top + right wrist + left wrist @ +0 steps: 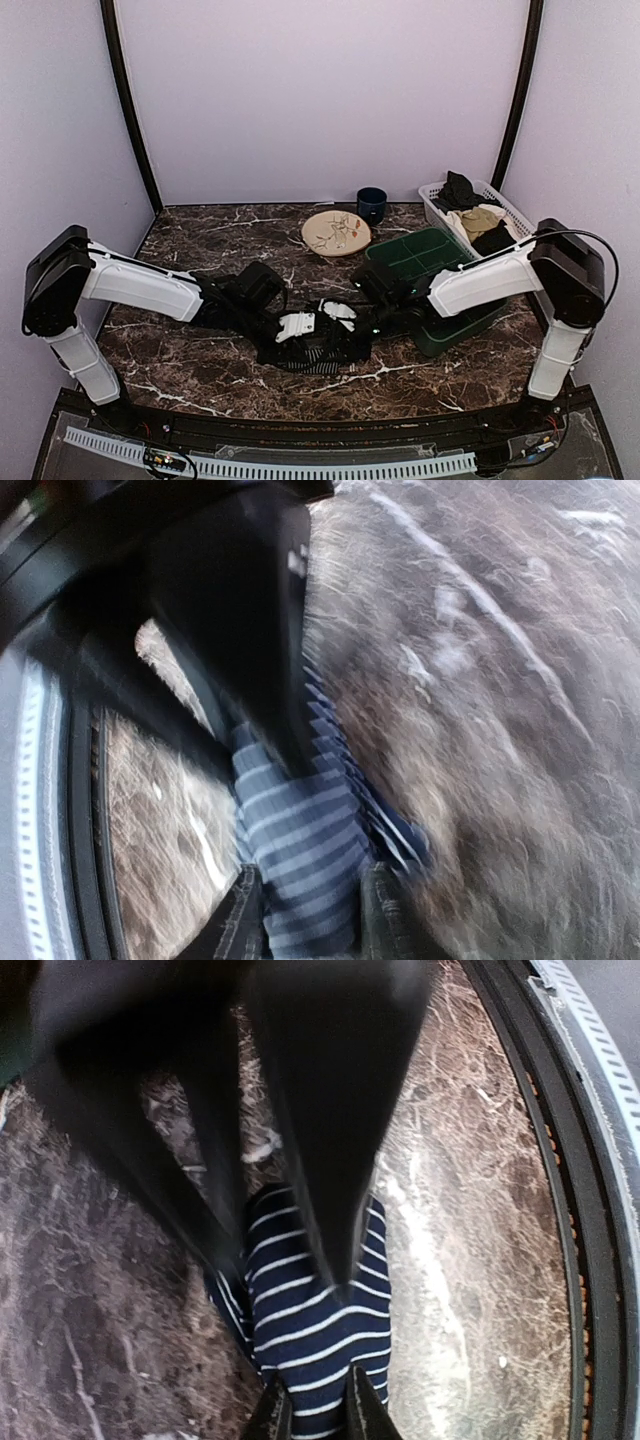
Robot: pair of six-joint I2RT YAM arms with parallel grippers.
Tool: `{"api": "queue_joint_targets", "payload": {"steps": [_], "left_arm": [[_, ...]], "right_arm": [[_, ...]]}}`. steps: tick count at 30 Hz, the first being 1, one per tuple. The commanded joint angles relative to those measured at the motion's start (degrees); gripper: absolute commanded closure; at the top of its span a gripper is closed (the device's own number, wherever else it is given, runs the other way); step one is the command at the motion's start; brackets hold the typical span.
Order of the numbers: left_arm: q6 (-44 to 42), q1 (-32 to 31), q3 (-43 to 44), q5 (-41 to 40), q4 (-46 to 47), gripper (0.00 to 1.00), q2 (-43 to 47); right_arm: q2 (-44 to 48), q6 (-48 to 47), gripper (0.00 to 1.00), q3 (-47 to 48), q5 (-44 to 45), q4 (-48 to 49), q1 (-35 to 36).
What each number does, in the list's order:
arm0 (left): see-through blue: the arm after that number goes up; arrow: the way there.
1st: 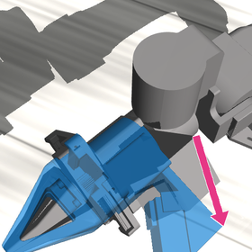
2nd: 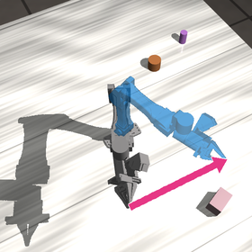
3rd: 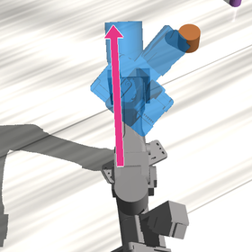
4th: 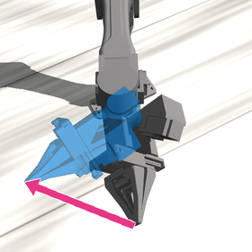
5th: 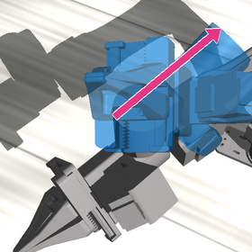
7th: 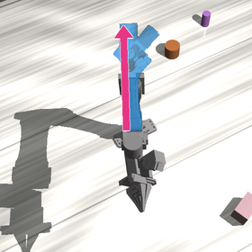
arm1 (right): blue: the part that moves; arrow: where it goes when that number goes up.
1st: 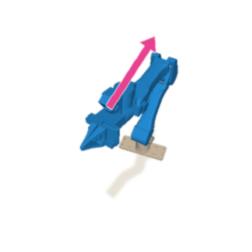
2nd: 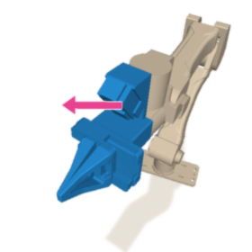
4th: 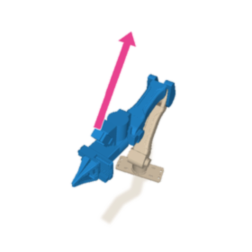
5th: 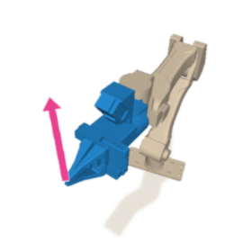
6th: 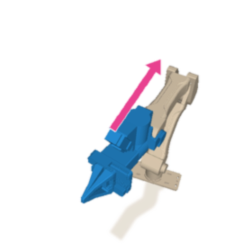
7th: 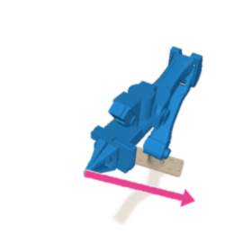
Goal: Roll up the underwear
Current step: Roll the underwear at the center of the board, then pick up the underwear from the center of the board.
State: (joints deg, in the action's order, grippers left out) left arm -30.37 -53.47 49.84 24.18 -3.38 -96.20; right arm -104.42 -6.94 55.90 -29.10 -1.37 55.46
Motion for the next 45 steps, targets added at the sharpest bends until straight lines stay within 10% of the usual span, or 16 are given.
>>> {"api": "queue_joint_targets", "payload": {"steps": [1, 9, 11, 23, 25, 28, 45], "left_arm": [[1.74, 0.65, 0.42, 5.21, -10.83, 0.94, -1.6], [4.25, 4.86, 6.58, 15.77, -17.59, 0.95, -6.79], [4.58, 5.25, 8.84, 17.17, -19.58, 0.95, -9.53], [7.54, 6.36, 13.63, 24.36, -23.15, 0.95, -16.98], [7.51, 6.52, 13.93, 24.61, -23.8, 0.95, -17.61], [7.29, 6.69, 14.04, 24.86, -24.19, 0.94, -18.32], [7.97, 7.48, 15.72, 26.46, -24.23, 0.94, -20.81]], "right_arm": [[11.34, -0.24, 0.6, -8.56, 12.48, 3.65, -0.43], [25.11, -0.24, 0.6, -16.67, 12.48, 4.11, 9.27], [25.17, -7.56, 0.5, -15.87, 30.51, 3.31, 12.81], [9.29, -8.28, 0.49, -6.72, 32.67, 4.71, 22.39], [7.26, -12.17, 0.27, -5.77, 44.62, 5.1, 22.51], [5.94, -13.14, 0.22, -5.03, 46.57, 6.14, 22.71], [0.99, -13.37, 0.32, -5.0, 42.05, 4.02, 23.22]]}}
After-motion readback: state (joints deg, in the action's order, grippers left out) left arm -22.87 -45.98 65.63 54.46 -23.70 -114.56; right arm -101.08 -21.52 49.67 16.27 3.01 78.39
